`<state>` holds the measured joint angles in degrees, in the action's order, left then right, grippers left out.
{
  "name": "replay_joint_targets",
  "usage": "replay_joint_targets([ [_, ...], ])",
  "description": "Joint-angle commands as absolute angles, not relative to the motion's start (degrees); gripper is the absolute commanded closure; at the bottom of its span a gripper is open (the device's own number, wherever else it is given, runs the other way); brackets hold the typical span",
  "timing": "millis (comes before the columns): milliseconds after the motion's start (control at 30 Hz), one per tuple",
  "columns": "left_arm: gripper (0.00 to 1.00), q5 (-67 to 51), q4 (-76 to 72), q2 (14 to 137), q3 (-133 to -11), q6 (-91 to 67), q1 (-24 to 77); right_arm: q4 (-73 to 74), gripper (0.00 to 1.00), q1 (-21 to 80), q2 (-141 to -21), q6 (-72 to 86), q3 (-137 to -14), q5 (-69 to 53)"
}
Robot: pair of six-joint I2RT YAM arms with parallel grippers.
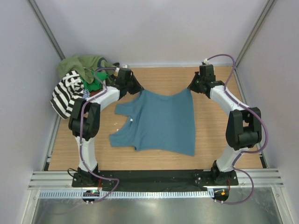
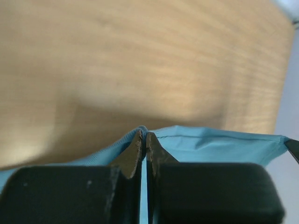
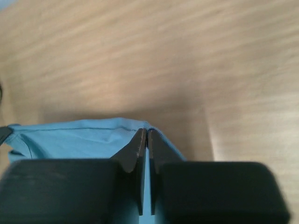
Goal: Fold and stack the tank tops
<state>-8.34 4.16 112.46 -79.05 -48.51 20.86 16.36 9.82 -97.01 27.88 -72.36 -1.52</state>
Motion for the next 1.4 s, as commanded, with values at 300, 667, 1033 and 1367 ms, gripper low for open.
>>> replay_joint_targets([
  [300, 0.06, 4.91, 19.15, 106.1, -87.91, -40.61, 20.04, 13.28, 0.29, 6.85, -91.87, 30.32, -72.53, 1.85],
  [667, 0.15, 8.17, 21.09, 80.02, -60.93, -41.13, 23.2, 18.26, 0.38, 6.86, -66.04, 31.2, -44.13, -2.03],
  [1033, 0.19, 7.02, 23.99, 65.75, -44.66, -41.66, 26.02, 31.98, 0.45, 7.21, -49.05, 39.9, -31.29, 2.09],
  [1367, 0.27, 15.55, 24.52, 63.73, -39.21, -44.64, 25.84, 31.29, 0.5, 7.64, -54.14, 40.69, -28.74, 1.14],
])
